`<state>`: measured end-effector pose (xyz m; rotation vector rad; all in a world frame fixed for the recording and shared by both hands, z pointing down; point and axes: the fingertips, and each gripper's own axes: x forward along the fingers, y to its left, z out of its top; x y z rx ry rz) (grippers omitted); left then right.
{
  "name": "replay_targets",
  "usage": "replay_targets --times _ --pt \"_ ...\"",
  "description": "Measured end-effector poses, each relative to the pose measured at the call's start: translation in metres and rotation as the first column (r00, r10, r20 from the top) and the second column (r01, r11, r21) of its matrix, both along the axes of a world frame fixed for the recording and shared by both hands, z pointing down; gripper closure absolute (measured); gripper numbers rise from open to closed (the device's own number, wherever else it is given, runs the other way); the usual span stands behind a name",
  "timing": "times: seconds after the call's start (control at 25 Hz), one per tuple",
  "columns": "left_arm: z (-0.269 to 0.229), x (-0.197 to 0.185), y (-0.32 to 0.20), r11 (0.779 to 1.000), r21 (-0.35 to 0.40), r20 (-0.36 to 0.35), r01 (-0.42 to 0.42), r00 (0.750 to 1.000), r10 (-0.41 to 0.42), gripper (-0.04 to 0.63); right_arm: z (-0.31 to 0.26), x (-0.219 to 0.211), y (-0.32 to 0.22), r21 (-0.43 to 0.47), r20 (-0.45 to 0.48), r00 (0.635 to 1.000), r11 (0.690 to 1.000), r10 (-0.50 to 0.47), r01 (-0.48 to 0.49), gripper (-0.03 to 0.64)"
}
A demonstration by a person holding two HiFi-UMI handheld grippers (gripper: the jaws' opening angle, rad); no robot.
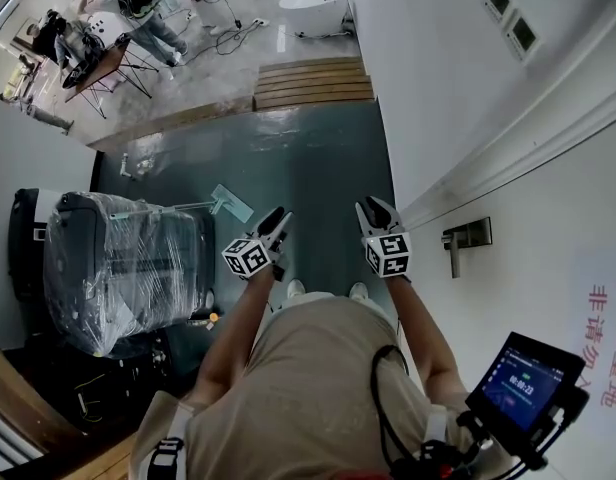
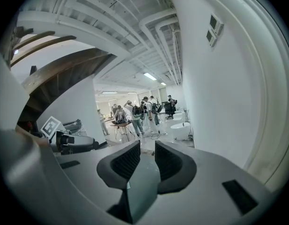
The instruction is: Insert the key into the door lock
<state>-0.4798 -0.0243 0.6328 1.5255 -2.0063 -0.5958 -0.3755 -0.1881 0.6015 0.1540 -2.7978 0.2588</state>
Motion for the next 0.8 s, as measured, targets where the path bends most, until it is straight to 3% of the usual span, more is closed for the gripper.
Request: replay_targets --times 0.32,0.8 --pt "0.001 -0.004 0.014 1.0 0.026 -0.038 -0.005 0.999 0.006 0.402 0.002 -0.001 0.015 0.014 -0.009 1.0 1.0 0.013 -0.013 0.528" --pt "0.001 -0.001 0.003 0.998 0.024 -0.035 -0.051 0.998 0.052 0.402 0.005 0.004 0.017 0.028 -0.024 0.999 0.999 0.023 -0.022 0.529"
